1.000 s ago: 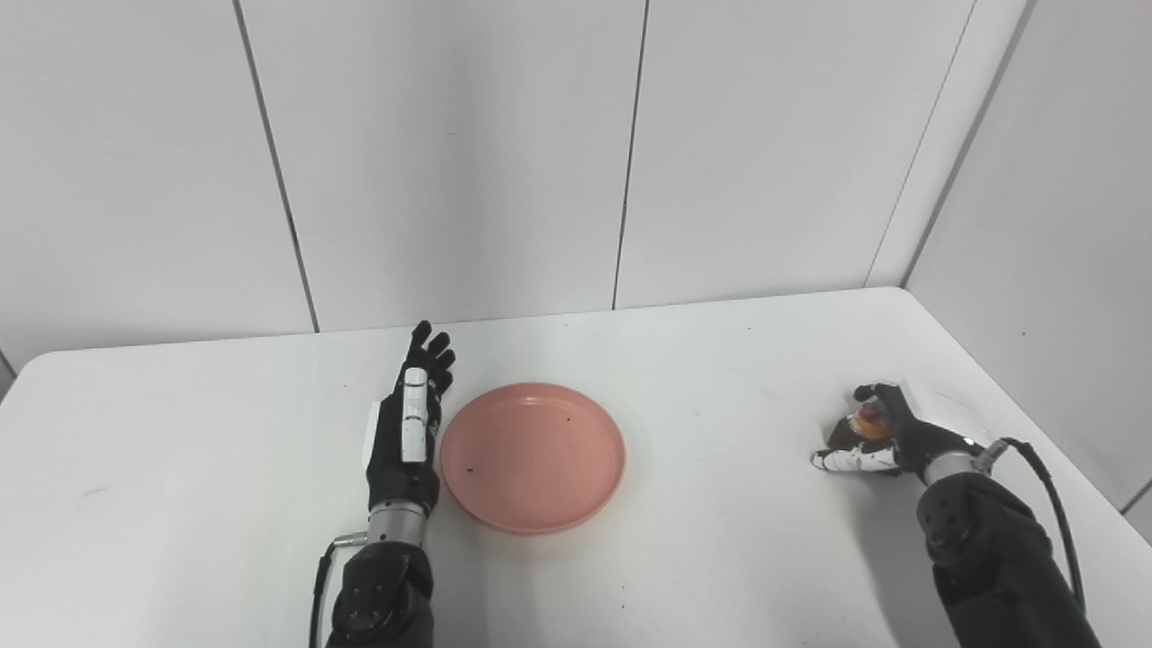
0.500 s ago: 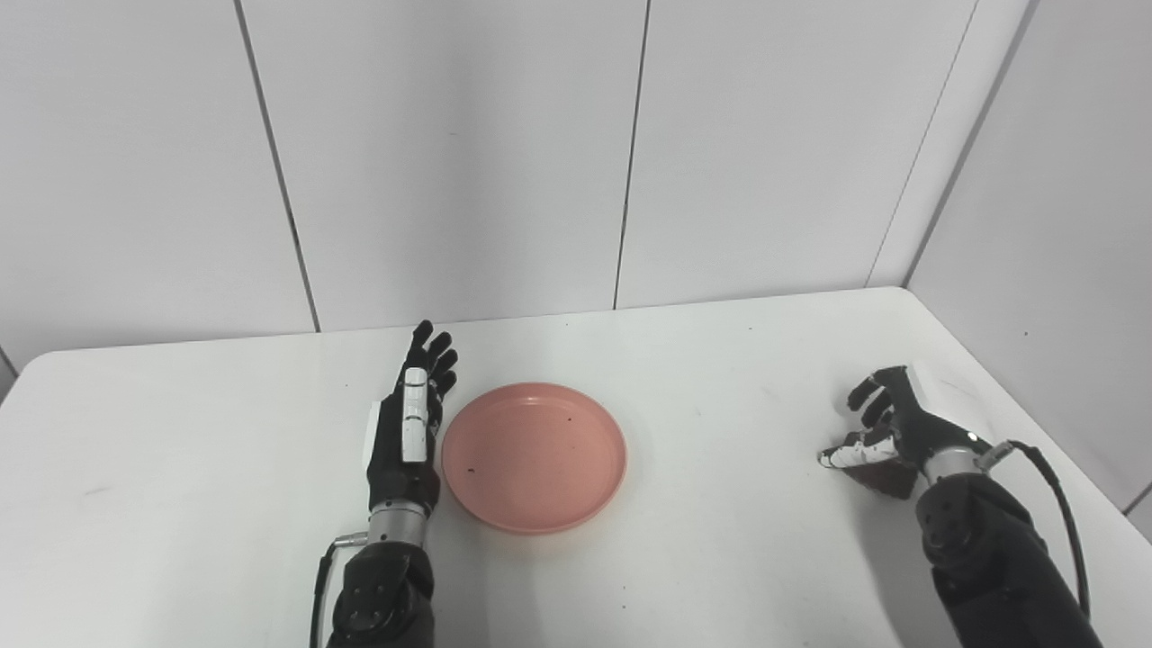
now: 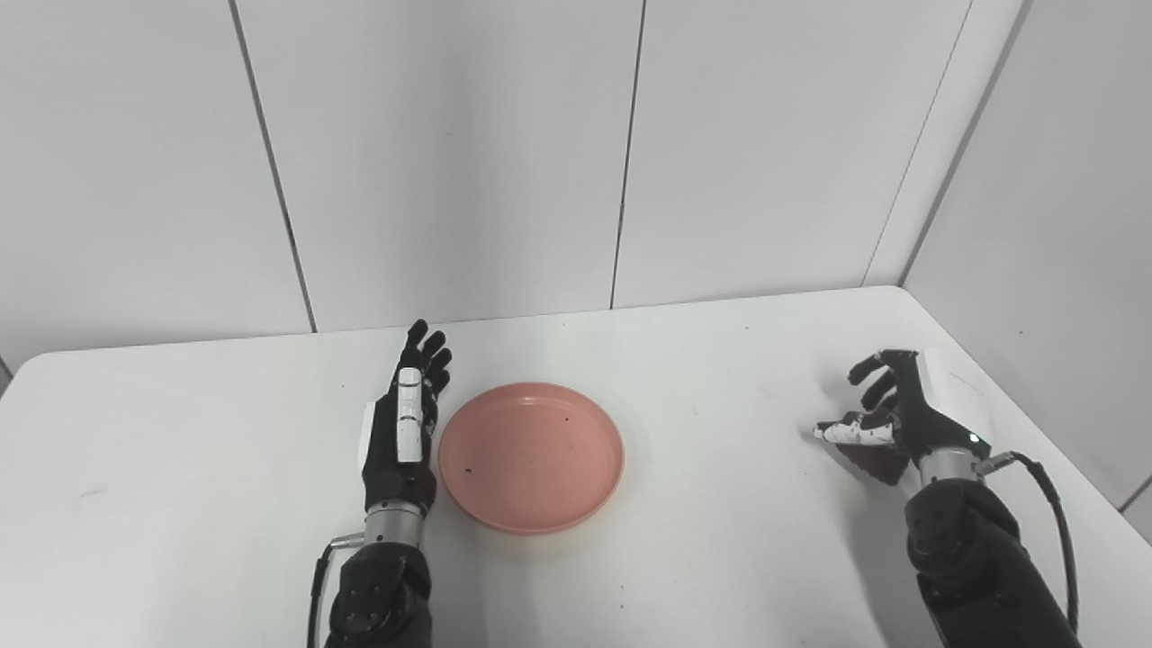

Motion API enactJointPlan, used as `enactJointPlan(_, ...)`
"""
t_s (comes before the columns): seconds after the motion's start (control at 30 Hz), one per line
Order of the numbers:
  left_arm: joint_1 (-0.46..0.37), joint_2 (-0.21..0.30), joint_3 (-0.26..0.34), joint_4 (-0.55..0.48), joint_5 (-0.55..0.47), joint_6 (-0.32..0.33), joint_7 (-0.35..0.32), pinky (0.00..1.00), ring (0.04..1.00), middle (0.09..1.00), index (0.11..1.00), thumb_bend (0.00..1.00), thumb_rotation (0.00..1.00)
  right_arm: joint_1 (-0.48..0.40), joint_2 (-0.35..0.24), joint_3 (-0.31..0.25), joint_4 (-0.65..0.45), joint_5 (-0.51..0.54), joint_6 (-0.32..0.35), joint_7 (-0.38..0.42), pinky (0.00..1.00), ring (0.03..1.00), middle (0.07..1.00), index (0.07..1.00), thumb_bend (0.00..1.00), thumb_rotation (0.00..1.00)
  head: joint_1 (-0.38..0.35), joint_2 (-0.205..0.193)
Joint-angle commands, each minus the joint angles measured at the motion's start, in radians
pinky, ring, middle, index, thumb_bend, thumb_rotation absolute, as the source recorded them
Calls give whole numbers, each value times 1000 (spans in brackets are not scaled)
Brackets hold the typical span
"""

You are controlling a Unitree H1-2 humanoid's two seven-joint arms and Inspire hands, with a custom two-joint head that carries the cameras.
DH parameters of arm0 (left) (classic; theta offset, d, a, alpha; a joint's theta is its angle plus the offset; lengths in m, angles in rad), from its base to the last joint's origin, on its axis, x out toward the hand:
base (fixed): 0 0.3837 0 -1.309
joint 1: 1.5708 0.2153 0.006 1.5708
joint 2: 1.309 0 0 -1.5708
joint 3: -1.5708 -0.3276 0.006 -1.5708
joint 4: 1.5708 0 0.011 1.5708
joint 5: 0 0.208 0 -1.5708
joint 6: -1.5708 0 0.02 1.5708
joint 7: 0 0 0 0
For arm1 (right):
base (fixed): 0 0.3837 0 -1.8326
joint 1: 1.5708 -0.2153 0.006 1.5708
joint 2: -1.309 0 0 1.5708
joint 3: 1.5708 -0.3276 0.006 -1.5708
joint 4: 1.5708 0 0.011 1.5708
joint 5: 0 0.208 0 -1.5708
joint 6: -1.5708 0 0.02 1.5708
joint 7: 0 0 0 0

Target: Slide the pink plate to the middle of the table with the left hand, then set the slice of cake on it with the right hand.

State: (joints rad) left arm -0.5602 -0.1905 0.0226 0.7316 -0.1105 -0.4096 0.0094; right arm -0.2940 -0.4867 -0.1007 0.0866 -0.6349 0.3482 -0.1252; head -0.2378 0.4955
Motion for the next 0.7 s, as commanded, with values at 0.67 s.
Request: enactJointPlan(0.67,107,-15,-28,-13,113,37,101,896,905,916,912,541,1000,-147,119,194,-255,35,-57,112,142,202,463,481,522,0,91,-2)
